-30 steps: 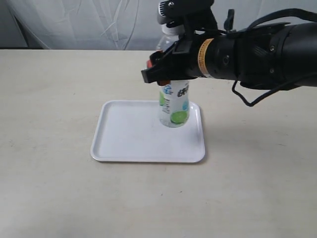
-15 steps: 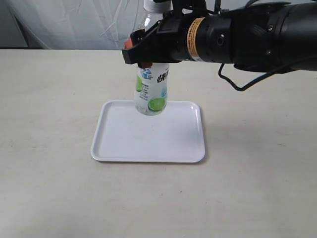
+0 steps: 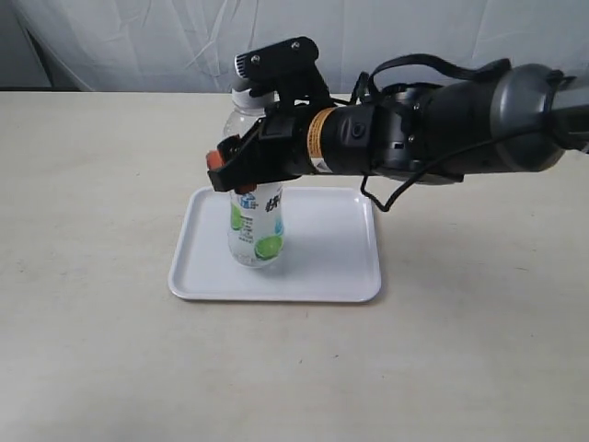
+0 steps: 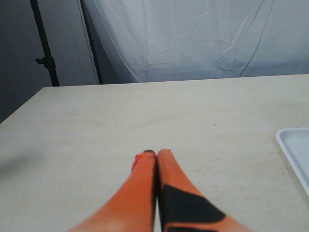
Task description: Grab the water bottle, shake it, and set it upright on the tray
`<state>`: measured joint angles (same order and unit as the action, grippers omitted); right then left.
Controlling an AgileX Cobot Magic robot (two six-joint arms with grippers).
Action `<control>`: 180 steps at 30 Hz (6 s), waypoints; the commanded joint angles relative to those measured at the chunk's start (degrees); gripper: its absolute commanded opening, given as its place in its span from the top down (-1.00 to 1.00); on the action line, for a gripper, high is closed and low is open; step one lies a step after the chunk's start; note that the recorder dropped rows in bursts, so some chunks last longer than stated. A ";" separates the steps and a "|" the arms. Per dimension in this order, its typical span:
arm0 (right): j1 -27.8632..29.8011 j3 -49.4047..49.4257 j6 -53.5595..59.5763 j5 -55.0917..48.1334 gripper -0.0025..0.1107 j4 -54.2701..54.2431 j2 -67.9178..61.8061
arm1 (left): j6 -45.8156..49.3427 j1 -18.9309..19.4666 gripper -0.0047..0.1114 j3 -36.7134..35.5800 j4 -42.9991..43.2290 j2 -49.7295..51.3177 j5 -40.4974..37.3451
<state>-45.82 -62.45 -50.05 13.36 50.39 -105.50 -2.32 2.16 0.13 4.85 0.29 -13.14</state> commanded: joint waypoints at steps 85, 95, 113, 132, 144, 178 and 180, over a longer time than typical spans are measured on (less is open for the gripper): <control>0.03 30.69 18.54 -23.60 0.91 -22.93 48.62 | -0.22 0.01 0.92 -0.13 0.01 -0.29 0.26; -0.27 31.34 18.54 -24.06 0.91 -24.21 49.09 | -0.22 0.01 0.92 -0.13 0.01 -0.29 0.26; 27.05 31.34 18.45 -22.78 0.91 -24.21 72.63 | -0.22 0.01 0.92 -0.13 0.01 -0.29 0.26; 37.96 37.11 18.45 -29.00 0.91 -32.24 94.47 | -0.22 0.01 0.92 -0.13 0.01 -0.29 0.26; 44.55 52.10 18.45 -29.22 0.91 -35.85 105.50 | -0.22 0.01 0.92 -0.13 0.01 -0.29 0.26; 46.44 62.45 50.05 -34.59 0.91 -44.33 105.50 | -0.22 0.01 0.92 -0.13 0.01 -0.29 0.26; 46.44 62.45 50.05 -34.59 0.91 -44.69 105.50 | -0.22 0.01 0.92 -0.13 0.01 -0.29 0.26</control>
<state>0.37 -0.20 -0.37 -21.71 6.30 -0.37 -2.32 2.16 0.13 4.85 0.29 -13.14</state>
